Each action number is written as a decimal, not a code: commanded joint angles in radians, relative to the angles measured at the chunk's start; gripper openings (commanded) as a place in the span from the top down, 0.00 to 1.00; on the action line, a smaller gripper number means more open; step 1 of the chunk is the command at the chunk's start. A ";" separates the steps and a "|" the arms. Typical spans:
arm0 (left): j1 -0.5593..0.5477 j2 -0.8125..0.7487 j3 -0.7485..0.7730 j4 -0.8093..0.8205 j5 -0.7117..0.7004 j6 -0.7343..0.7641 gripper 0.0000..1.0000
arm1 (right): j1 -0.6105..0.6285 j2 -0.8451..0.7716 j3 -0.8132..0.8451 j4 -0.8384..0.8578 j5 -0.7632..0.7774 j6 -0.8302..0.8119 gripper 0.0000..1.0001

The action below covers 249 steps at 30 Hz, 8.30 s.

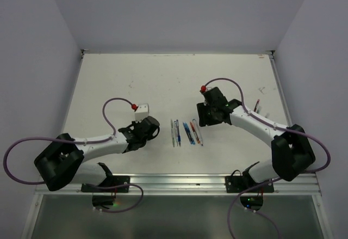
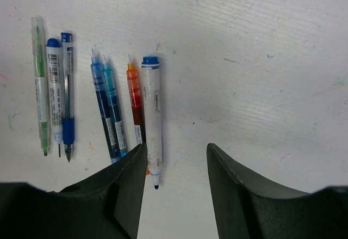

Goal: Open the pen caps

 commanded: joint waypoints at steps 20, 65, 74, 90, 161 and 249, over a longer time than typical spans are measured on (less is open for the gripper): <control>0.037 0.018 -0.003 0.073 0.031 -0.006 0.71 | -0.003 -0.102 -0.009 -0.011 0.041 0.018 0.48; 0.019 -0.287 -0.138 0.484 0.592 0.100 0.55 | -0.767 0.044 0.141 -0.001 0.148 0.064 0.62; 0.014 -0.276 -0.150 0.484 0.601 0.123 0.54 | -0.877 0.098 0.063 0.018 0.179 0.132 0.62; 0.016 -0.261 -0.141 0.465 0.582 0.149 0.53 | -0.945 0.188 -0.041 0.131 0.176 0.077 0.64; 0.029 -0.216 0.000 0.662 0.684 -0.193 0.55 | -0.069 -0.318 -0.366 0.927 -0.954 0.331 1.00; 0.157 -0.319 0.183 -0.134 0.089 0.105 1.00 | 0.148 -0.168 -0.112 0.030 0.154 0.005 1.00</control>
